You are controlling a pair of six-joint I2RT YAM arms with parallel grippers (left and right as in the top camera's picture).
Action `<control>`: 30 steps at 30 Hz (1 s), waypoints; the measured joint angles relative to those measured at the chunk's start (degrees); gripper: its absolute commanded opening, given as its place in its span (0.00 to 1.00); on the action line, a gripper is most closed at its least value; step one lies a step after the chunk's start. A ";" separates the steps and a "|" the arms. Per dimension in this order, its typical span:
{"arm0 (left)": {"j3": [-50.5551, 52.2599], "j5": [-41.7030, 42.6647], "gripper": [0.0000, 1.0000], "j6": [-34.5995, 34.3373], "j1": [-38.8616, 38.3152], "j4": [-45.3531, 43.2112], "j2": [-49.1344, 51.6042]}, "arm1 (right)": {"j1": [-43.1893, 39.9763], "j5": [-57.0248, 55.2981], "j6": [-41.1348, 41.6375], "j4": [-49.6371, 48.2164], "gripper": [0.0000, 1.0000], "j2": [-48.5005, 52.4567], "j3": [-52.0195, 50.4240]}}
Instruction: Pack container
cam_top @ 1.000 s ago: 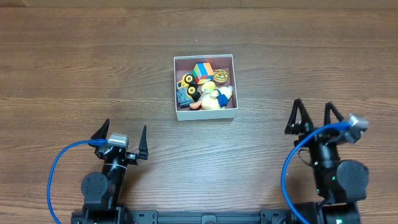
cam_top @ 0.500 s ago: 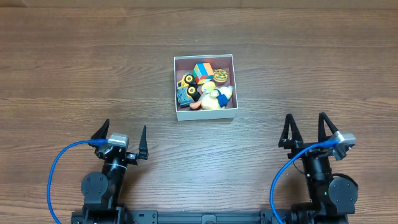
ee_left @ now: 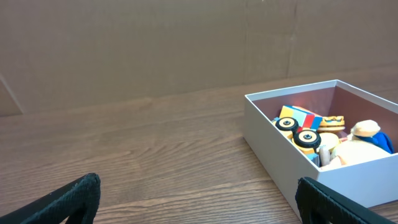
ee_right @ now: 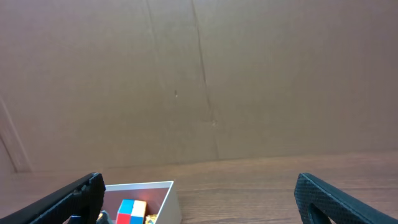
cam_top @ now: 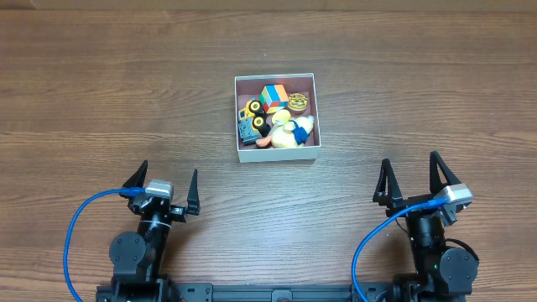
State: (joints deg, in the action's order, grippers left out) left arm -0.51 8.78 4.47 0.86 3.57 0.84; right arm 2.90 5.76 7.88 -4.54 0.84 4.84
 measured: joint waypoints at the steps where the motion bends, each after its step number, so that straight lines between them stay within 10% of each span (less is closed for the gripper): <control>1: 0.00 0.00 1.00 -0.02 0.00 0.00 0.00 | -0.09 0.07 -0.02 -0.07 1.00 0.00 -0.11; 30: 0.00 0.00 1.00 -0.02 0.00 0.00 0.00 | -0.28 0.22 -0.24 9.09 1.00 -0.11 -3.80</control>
State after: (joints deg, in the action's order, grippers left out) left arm -0.51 8.78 4.45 0.86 3.57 0.84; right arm 2.61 5.98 7.64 4.56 0.73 1.04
